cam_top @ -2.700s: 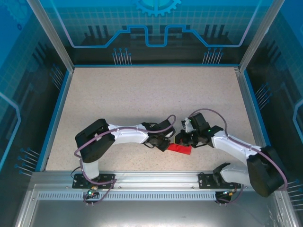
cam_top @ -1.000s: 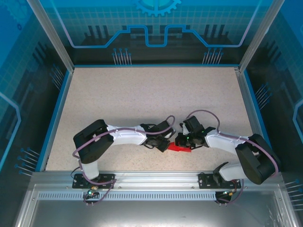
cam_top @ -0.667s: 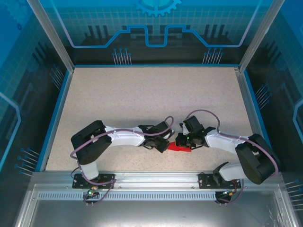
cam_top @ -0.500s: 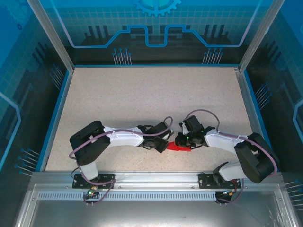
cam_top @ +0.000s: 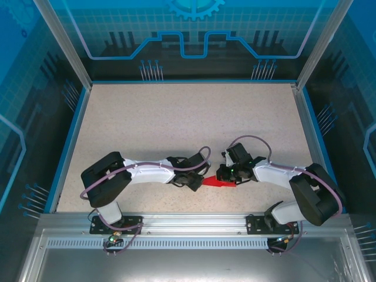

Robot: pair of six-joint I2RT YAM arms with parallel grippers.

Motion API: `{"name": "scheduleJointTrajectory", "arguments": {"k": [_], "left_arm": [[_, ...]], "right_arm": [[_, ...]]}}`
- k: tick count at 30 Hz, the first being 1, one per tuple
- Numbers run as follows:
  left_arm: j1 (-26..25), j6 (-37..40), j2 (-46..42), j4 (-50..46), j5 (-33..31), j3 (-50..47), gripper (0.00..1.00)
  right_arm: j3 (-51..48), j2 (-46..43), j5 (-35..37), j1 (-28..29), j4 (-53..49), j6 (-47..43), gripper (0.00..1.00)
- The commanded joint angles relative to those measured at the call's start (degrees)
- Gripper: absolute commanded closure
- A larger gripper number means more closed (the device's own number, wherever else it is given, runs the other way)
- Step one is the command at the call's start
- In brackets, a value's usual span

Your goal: Fold a paper plane with a square sheet of paper (pick it up from the middle)

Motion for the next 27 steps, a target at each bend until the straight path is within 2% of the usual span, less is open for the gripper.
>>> {"name": "scheduleJointTrajectory", "arguments": {"k": [1, 14, 20, 27], "left_arm": [[0.1, -0.8, -0.1, -11.8, -3.8, -2.8, 0.84], [-0.4, -4.1, -2.6, -16.8, -3.4, -2.9, 0.86], [-0.6, -5.5, -4.1, -21.8, -6.7, 0.4, 0.86], [-0.6, -4.8, -11.3, -15.5, -3.3, 7.2, 0.86]], "right_arm": [[-1.3, 2.4, 5.3, -0.9, -5.2, -1.3, 1.0], [-1.0, 2.7, 4.6, -0.9, -5.3, -1.7, 1.0], [-1.1, 2.5, 3.8, -0.9, -5.1, -2.0, 1.0], [-1.1, 1.7, 3.0, -0.9, -4.9, -2.0, 1.0]]}}
